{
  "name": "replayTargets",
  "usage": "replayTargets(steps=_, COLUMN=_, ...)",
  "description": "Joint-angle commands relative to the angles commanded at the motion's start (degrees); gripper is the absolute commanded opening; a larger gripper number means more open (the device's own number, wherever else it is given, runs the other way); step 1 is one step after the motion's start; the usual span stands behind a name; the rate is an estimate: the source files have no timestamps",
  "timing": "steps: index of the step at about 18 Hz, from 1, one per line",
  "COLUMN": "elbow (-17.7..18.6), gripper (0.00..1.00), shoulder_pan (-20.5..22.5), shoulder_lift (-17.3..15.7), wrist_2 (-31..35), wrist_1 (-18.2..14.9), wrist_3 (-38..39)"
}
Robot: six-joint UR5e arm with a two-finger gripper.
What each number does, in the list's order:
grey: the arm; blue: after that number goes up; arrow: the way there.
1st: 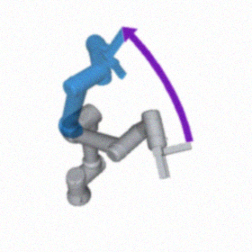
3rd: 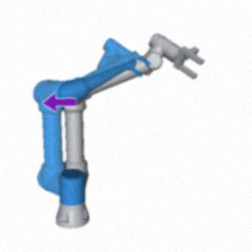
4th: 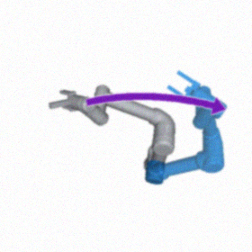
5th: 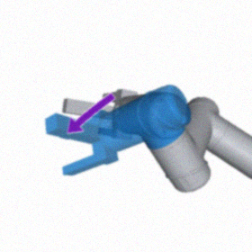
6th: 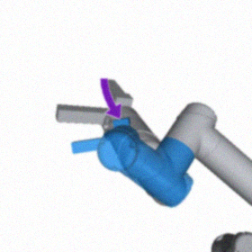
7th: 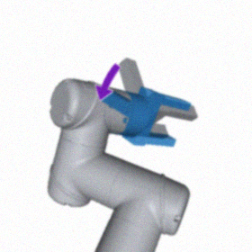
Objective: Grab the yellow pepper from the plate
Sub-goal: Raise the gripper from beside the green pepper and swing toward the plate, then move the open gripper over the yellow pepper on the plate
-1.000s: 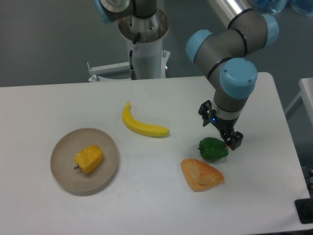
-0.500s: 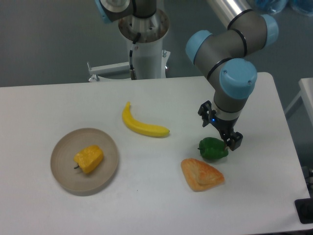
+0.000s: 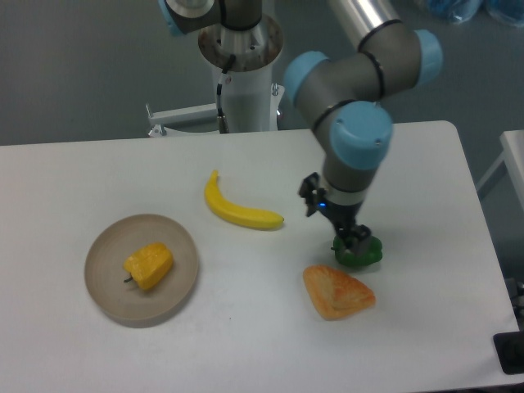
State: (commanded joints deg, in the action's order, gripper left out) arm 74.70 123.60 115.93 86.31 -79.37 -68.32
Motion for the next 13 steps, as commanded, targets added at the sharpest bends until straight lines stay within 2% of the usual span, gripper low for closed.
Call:
replayTargets(steps=5, elbow=1.2, gripper=1.0, shoulder_pan=-6.8, shoulder_lift=-1.0, wrist_2=-0.1, wrist_1=0.1, wrist_3=11.5)
replayTargets(steps=9, elbow=2.6, gripper=1.0, shoulder_pan=-11.4, shoulder_lift=-0.5, wrist_2=-0.1, wrist_1=0.1, wrist_3=16.4)
replayTargets(steps=11, elbow=5.1, gripper=1.0, shoulder_pan=-13.2, shoulder_lift=-0.4, wrist_2=-0.1, wrist_1=1.5, wrist_3=18.2)
replayTargets(steps=13, elbow=6.6, gripper=1.0, shoulder_pan=-15.0, shoulder_lift=-0.1, wrist_2=-0.1, wrist_1=4.6, wrist_3=20.8)
